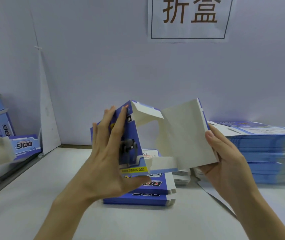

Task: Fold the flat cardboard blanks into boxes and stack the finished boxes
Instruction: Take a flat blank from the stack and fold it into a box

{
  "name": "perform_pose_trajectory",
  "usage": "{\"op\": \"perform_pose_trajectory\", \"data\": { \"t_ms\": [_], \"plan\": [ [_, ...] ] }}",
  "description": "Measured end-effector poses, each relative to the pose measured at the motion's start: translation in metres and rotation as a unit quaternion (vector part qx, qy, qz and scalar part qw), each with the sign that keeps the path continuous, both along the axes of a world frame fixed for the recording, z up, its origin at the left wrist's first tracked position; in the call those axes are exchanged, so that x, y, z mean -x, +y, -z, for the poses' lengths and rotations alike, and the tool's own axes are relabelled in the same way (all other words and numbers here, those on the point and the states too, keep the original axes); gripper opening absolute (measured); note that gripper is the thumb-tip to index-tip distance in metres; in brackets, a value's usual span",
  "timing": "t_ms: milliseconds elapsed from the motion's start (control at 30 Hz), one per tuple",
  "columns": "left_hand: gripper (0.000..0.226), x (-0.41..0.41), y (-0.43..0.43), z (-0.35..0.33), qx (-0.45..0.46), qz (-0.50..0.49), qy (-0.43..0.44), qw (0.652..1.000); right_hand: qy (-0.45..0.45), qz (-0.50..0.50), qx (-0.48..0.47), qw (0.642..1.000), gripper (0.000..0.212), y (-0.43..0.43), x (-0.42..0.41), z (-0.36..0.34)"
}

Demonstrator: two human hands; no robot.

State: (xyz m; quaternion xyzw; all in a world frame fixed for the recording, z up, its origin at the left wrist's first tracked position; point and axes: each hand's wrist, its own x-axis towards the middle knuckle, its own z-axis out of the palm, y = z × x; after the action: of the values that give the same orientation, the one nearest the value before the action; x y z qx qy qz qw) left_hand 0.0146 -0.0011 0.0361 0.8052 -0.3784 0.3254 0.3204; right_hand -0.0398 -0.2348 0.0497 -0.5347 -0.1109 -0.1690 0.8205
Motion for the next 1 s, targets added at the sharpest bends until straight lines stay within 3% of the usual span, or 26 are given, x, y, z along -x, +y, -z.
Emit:
{"op": "perform_pose_trajectory", "data": {
  "t_ms": [133,300,467,767,1000],
  "plan": [
    [0.116,0.01,-0.015,0.001,0.02,-0.054,-0.047,0.997,-0.07,0.073,0.073,0.992,0.03,0.008,0.003,0.002],
    [0.116,0.02,-0.034,0.003,0.008,-0.102,-0.078,0.992,-0.173,0.122,0.246,0.946,0.04,0.037,0.008,0.011],
    [0.114,0.022,-0.035,0.002,0.006,-0.148,-0.123,0.981,-0.167,0.141,0.292,0.931,0.044,0.048,0.007,0.02],
    [0.105,0.023,-0.036,0.004,0.017,-0.152,-0.127,0.98,-0.142,0.103,0.319,0.931,0.043,0.049,0.013,0.019],
    [0.099,0.023,-0.04,0.006,0.009,-0.164,-0.11,0.98,-0.115,0.082,0.429,0.892,0.061,0.048,0.012,0.019]
  ]
}}
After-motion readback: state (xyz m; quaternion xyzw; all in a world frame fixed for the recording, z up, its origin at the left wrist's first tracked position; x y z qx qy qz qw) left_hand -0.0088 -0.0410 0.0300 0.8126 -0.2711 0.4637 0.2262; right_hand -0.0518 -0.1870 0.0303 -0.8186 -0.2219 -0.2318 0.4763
